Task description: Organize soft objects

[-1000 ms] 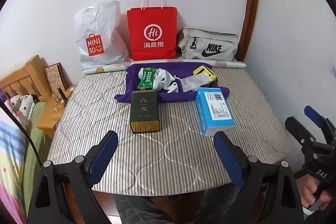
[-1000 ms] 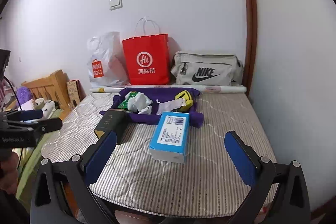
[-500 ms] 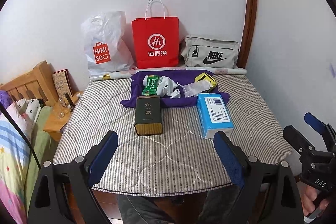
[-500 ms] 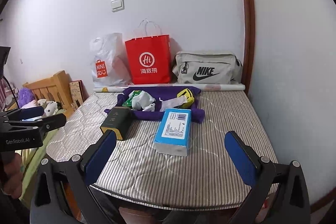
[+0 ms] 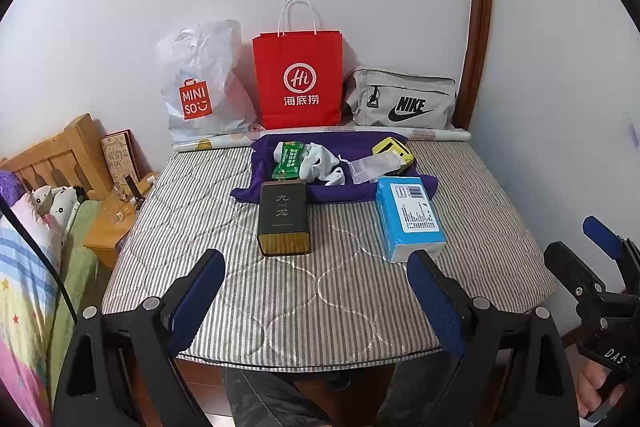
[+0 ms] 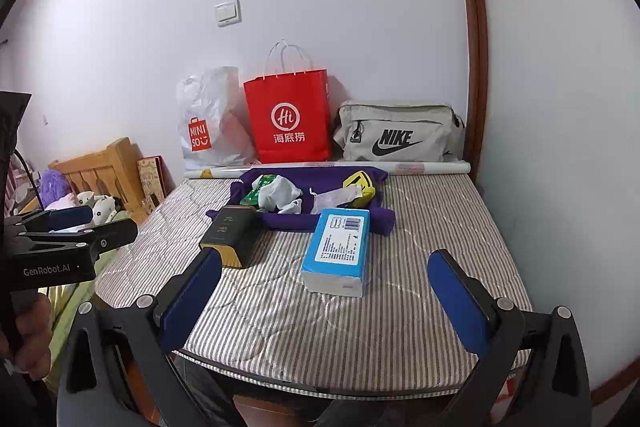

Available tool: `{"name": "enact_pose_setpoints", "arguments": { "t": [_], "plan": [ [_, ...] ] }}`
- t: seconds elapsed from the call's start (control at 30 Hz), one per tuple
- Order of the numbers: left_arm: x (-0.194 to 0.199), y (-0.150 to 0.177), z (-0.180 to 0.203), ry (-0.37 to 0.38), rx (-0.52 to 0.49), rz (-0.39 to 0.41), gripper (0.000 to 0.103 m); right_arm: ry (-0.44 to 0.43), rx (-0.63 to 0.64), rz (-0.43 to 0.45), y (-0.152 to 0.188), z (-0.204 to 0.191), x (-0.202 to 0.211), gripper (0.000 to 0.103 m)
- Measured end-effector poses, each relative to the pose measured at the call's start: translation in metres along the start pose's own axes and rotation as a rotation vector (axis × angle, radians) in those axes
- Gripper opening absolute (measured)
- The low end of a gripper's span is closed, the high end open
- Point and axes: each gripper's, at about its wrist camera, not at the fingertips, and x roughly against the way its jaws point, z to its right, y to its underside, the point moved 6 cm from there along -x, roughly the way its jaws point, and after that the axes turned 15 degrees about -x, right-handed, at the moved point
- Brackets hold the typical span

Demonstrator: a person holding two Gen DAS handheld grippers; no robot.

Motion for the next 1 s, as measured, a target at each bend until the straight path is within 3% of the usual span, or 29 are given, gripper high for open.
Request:
{"name": "enact_pose_setpoints", "arguments": {
  "t": [1.0],
  "plan": [
    [0.0019,-0.0006,0.0061,-0.001,-0.010,0.000,0.092,-0.014,0.001,0.010,-0.0001,-0.0036,0.0068,0.101]
  ]
}}
